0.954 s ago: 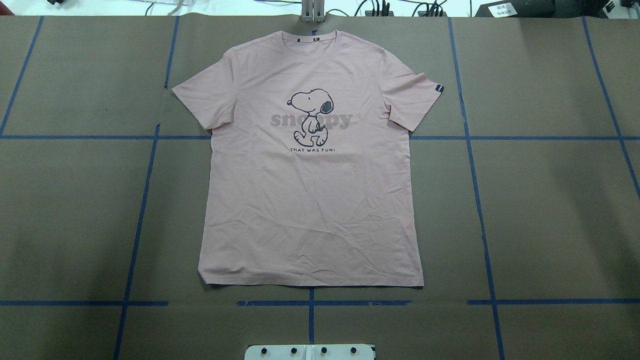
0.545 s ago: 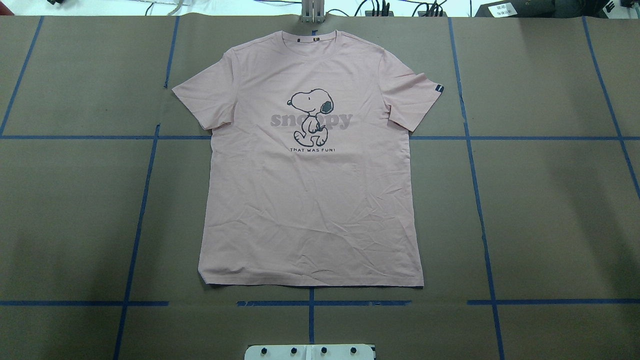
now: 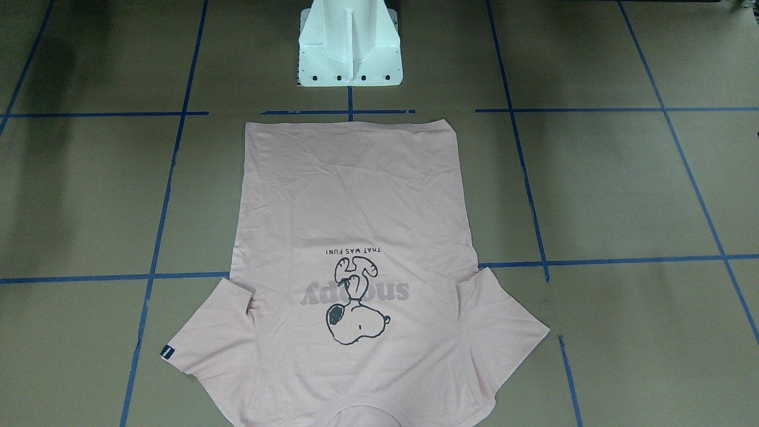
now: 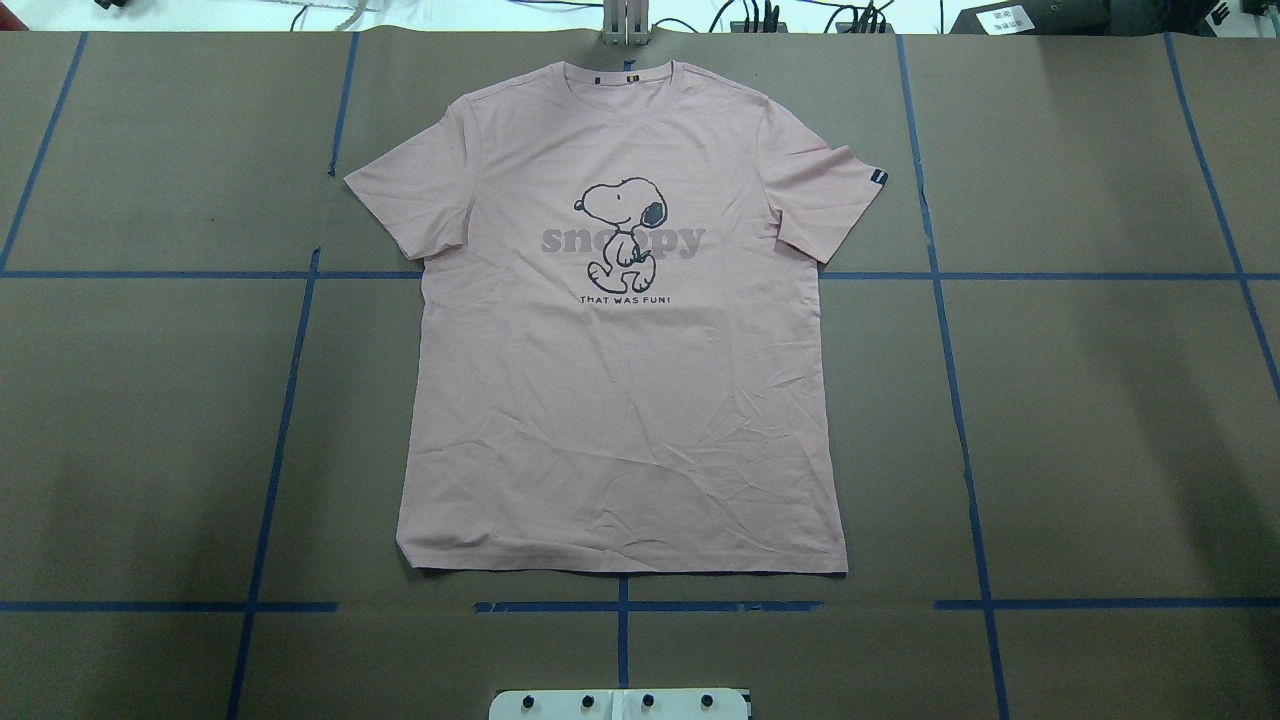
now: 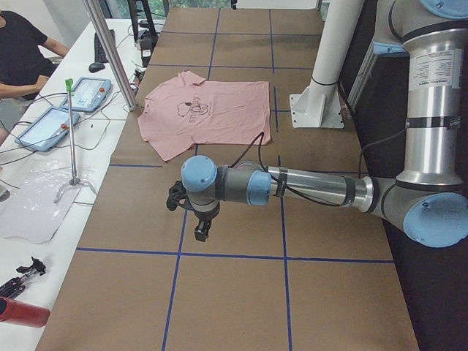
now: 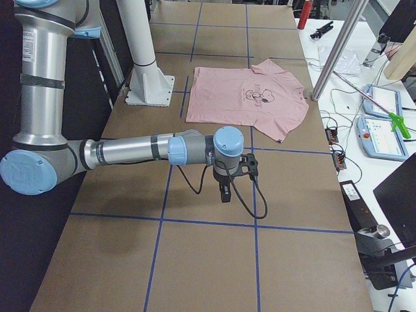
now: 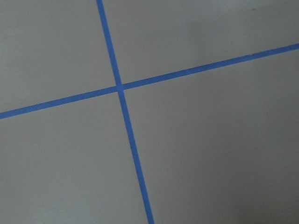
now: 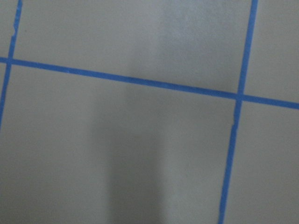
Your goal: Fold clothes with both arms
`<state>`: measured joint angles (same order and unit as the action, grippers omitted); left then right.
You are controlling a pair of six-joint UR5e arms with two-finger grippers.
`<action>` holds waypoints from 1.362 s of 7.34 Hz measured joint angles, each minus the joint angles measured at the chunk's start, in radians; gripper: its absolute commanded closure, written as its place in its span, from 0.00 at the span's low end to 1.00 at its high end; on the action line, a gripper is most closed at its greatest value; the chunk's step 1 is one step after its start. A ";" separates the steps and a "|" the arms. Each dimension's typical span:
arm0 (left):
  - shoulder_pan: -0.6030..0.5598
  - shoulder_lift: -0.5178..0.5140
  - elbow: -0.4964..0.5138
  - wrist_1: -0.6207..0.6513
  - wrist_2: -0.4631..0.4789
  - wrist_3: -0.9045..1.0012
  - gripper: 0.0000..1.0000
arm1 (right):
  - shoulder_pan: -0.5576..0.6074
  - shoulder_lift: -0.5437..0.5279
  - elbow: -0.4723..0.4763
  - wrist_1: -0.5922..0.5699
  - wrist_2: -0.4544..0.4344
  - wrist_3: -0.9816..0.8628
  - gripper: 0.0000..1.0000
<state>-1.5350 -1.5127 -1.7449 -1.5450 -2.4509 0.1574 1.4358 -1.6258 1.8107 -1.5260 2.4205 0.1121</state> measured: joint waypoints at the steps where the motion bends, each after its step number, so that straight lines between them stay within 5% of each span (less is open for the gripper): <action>1: 0.000 -0.002 -0.001 -0.009 -0.003 0.000 0.00 | -0.054 0.078 -0.044 0.056 -0.001 0.121 0.15; 3: 0.000 -0.006 0.006 -0.046 -0.005 -0.001 0.00 | -0.189 0.281 -0.188 0.136 -0.043 0.336 0.33; 7: 0.001 -0.005 0.032 -0.111 -0.005 0.002 0.00 | -0.393 0.608 -0.582 0.406 -0.268 0.665 0.33; 10: 0.001 -0.002 0.051 -0.162 -0.005 0.003 0.00 | -0.461 0.685 -0.692 0.507 -0.398 0.847 0.32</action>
<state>-1.5340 -1.5150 -1.6939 -1.7074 -2.4559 0.1605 0.9744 -0.9404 1.1187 -1.0186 2.0229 0.9592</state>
